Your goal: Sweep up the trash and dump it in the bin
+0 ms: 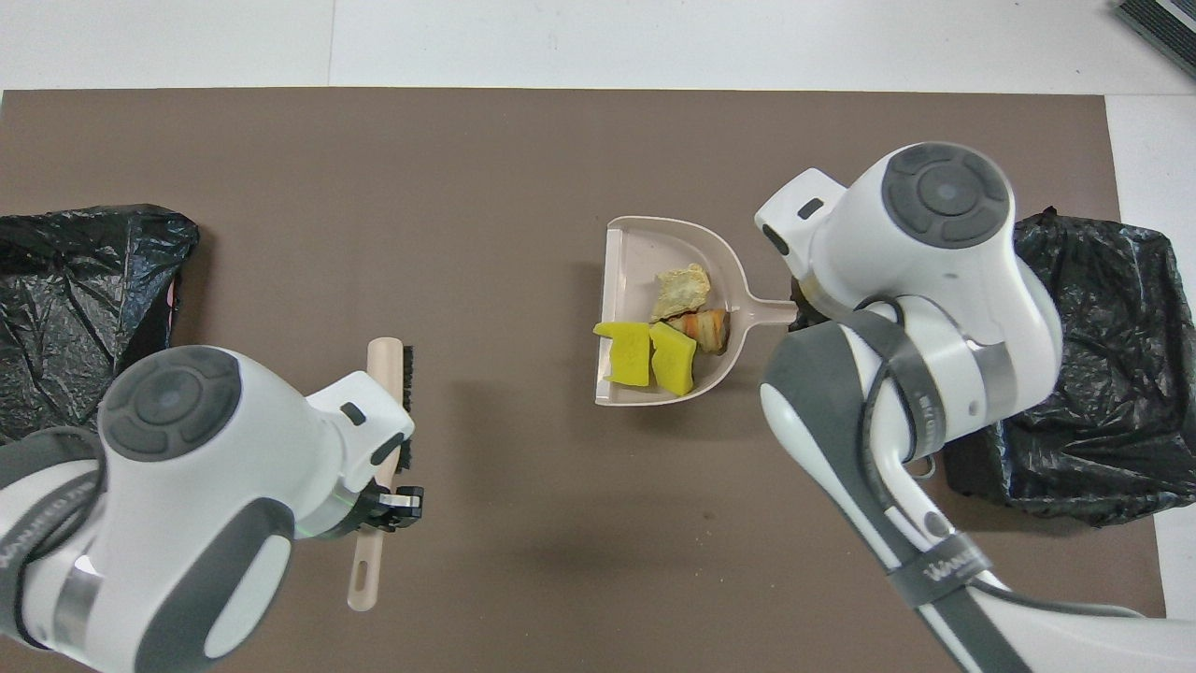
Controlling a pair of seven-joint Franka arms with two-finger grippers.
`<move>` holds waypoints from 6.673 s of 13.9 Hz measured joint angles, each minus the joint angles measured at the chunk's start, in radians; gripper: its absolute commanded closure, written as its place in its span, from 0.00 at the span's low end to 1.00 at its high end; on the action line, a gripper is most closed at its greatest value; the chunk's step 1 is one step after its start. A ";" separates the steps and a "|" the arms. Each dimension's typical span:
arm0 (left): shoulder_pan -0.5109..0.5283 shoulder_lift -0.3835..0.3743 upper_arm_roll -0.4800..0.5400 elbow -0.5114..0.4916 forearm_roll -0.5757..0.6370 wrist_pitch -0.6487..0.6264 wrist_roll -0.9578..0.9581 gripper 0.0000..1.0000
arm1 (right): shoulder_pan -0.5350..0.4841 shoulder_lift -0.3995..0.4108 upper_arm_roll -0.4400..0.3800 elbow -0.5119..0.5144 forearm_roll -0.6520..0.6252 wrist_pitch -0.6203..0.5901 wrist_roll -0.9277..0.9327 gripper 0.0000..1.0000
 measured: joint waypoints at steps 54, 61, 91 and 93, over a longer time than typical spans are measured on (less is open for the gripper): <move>0.365 0.097 0.030 -0.066 -0.010 0.230 0.284 0.00 | -0.517 -0.189 0.004 -0.092 -0.734 -0.048 -0.361 1.00; 0.438 0.092 0.029 -0.062 0.063 0.204 0.617 0.00 | -0.550 -0.227 -0.022 -0.063 -0.716 -0.046 -0.396 1.00; 0.451 0.059 0.008 0.496 0.101 -0.245 0.444 0.00 | 0.137 0.002 0.007 -0.097 0.078 0.167 1.434 1.00; 0.452 0.059 0.009 0.496 0.101 -0.245 0.443 0.00 | 0.195 0.047 0.006 -0.064 0.079 0.197 1.538 1.00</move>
